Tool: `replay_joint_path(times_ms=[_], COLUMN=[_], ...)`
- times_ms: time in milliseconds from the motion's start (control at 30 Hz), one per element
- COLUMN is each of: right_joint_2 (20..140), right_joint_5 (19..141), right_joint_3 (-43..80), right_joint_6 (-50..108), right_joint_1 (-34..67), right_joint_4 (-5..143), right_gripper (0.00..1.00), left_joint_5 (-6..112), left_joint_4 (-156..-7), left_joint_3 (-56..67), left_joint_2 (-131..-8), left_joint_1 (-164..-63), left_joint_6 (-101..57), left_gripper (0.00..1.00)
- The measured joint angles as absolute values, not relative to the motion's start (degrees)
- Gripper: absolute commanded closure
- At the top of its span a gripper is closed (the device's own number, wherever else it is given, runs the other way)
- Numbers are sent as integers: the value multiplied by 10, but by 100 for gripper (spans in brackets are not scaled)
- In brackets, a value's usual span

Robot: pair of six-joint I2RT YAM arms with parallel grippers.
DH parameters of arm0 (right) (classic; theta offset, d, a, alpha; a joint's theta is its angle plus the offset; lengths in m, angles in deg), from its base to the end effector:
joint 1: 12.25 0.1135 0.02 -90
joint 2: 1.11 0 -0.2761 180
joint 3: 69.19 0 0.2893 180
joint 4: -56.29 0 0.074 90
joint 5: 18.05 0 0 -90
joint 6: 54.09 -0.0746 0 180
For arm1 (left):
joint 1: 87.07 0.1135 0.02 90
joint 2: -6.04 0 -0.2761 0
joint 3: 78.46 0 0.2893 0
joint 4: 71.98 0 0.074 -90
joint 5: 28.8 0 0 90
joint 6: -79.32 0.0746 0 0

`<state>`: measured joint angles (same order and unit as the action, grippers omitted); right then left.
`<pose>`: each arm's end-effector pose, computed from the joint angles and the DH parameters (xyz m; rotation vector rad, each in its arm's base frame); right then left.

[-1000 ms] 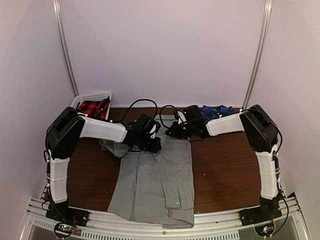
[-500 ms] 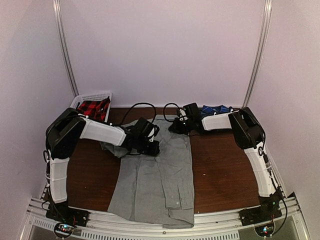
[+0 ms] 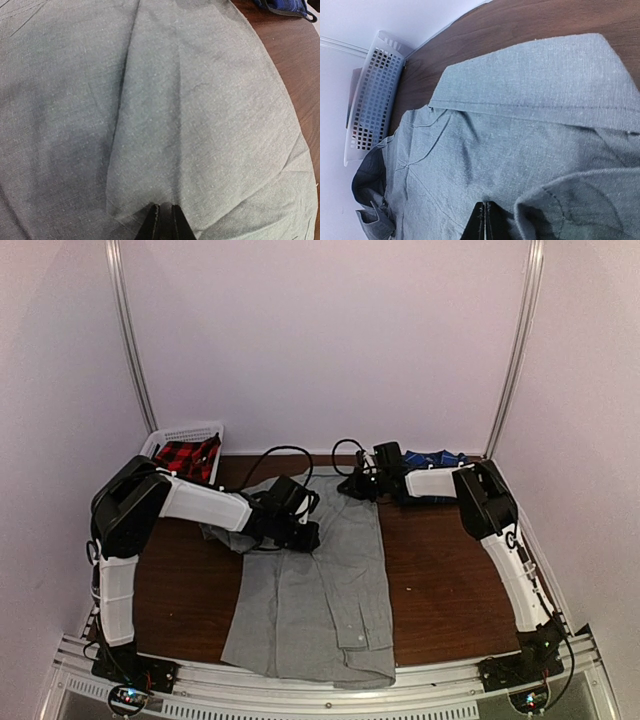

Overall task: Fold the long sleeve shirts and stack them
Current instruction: Adjust the sleeve of the 1/3-folded shirt.

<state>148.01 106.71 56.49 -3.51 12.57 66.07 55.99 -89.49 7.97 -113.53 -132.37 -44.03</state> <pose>0.5590 0.3054 0.0660 -0.0934 2.3230 1.2664 0.3416 -0.3548 0.0808 0.3108 2.5653 -0.6764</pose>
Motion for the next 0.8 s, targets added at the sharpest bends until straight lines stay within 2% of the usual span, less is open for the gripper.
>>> replay_joint_path(times_ms=[133, 333, 567, 800], right_joint_2=[1487, 1486, 1453, 1296], right_joint_5=[1105, 1118, 1116, 1091], right_joint_3=[569, 578, 573, 420], right_joint_6=[-48, -49, -43, -29], right_joint_1=[111, 106, 106, 124], right_joint_4=[652, 664, 697, 692], right_gripper=[94, 87, 86, 86], left_joint_5=[559, 560, 568, 585], left_joint_4=[-895, -912, -931, -934], left_joint_3=[80, 94, 112, 72], left_joint_2=[-1135, -1135, -1107, -1018], left_joint_1=[-1324, -1324, -1324, -1324], left_joint_6=[-440, -438, -432, -431], left_gripper=[91, 91, 91, 91])
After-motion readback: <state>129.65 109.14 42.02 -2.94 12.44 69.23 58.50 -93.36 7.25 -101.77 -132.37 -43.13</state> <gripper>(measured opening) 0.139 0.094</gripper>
